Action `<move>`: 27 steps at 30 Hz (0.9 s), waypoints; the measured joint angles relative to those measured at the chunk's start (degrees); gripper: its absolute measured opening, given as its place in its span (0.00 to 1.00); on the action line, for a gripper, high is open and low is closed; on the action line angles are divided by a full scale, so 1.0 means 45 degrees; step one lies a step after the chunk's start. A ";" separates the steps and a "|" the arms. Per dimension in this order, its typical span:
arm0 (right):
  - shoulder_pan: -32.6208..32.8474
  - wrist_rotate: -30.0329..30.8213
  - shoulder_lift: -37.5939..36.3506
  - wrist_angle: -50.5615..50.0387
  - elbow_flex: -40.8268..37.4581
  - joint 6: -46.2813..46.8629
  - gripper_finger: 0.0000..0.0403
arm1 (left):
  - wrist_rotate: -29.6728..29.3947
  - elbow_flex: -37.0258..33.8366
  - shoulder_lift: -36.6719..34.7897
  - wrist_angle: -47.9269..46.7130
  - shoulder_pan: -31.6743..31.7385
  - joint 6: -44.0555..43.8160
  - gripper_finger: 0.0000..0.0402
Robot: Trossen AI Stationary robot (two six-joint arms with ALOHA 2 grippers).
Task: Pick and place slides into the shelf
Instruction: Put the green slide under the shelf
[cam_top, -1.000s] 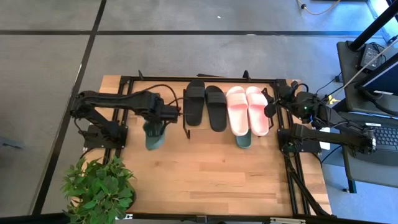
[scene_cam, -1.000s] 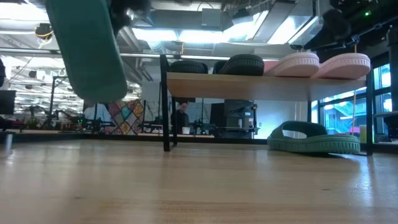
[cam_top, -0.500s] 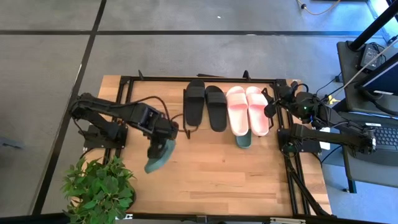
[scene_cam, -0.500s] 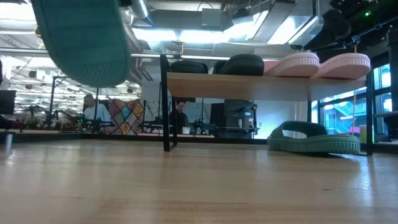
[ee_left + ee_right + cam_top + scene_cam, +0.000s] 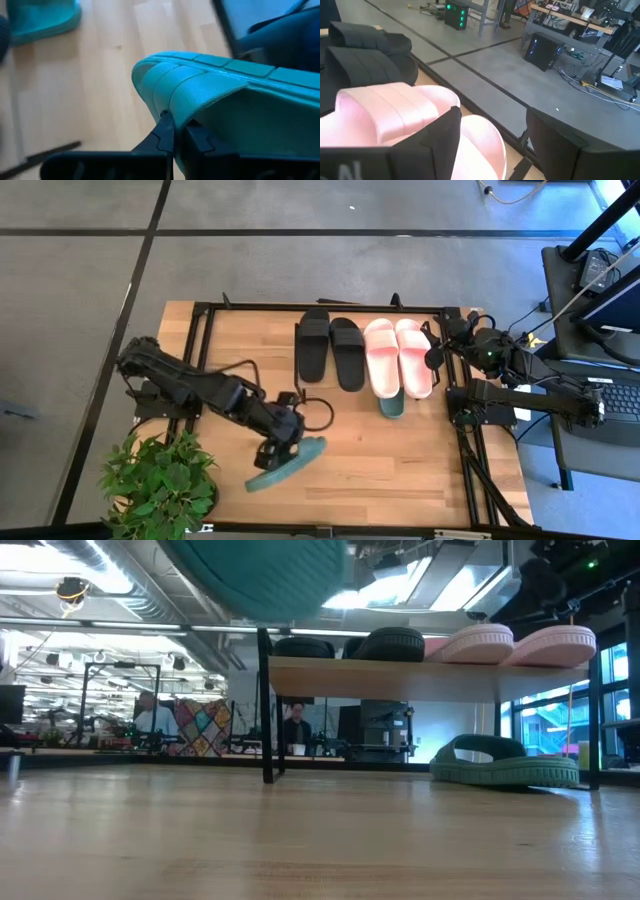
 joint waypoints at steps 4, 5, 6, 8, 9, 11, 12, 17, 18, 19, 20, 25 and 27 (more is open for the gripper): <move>0.0004 -0.0005 -0.0001 -0.0491 0.0000 0.0019 0.56 | -0.1674 -0.0010 0.0869 0.0067 0.0250 0.0506 0.01; 0.0005 -0.0011 0.0000 -0.0666 0.0000 0.0098 0.56 | -0.2114 -0.0010 0.1089 0.0179 0.0313 0.0537 0.01; 0.0005 -0.0002 0.0000 -0.0880 0.0000 0.0324 0.56 | -0.2409 -0.0006 0.1333 0.0422 0.0407 0.0546 0.01; 0.0001 -0.0008 0.0000 -0.1107 0.0000 0.0675 0.56 | -0.2878 -0.0008 0.1808 0.0798 0.0513 0.0547 0.01; 0.0005 -0.0005 0.0000 -0.1088 0.0000 0.0679 0.56 | -0.3146 -0.0008 0.2060 0.0967 0.0526 0.0554 0.01; 0.0005 -0.0005 -0.0005 -0.1054 0.0000 0.0675 0.56 | -0.3714 0.0041 0.2552 0.1180 0.0554 0.0569 0.01; 0.0005 -0.0010 -0.0005 -0.1058 0.0000 0.0675 0.56 | -0.4006 0.0180 0.2824 0.1153 0.0554 0.0552 0.01; 0.0005 -0.0005 -0.0002 -0.1056 0.0000 0.0660 0.56 | -0.5388 0.1184 0.4334 0.1122 0.0483 0.0556 0.01; 0.0004 -0.0006 -0.0002 -0.1054 0.0000 0.0658 0.56 | -0.5460 0.1482 0.4654 0.1070 0.0476 0.0556 0.01; 0.0005 -0.0006 -0.0005 -0.1054 0.0000 0.0655 0.56 | -0.5488 0.1755 0.4947 0.1050 0.0472 0.0556 0.01; 0.0005 -0.0006 -0.0005 -0.1054 0.0000 0.0655 0.56 | -0.5505 0.2025 0.5250 0.1043 0.0466 0.0556 0.01; 0.0005 -0.0005 0.0000 -0.1054 0.0000 0.0630 0.56 | -0.6122 0.3212 0.6725 0.0465 0.0471 0.0554 0.01; 0.0005 -0.0010 -0.0005 -0.1049 0.0000 0.0626 0.56 | -0.6520 0.3606 0.7153 -0.0046 0.0476 0.0552 0.01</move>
